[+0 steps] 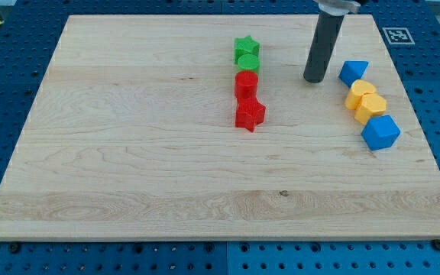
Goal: Separate the yellow blocks
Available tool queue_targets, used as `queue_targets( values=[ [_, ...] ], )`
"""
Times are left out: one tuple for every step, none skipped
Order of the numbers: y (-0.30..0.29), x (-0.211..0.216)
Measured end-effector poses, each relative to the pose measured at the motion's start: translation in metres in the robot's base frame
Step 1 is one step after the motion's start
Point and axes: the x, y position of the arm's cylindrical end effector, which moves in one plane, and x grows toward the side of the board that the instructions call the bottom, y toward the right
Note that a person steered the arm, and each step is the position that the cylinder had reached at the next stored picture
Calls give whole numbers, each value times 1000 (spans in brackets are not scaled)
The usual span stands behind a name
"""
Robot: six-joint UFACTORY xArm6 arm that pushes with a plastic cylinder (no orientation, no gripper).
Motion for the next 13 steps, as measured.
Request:
queue_targets(
  values=[
    [0,23],
    [0,51],
    [6,54],
    [17,51],
    [23,45],
    [29,33],
    [30,29],
    [30,43],
    [45,61],
    [62,62],
    [57,60],
    [17,55],
    [-11,26]
  ],
)
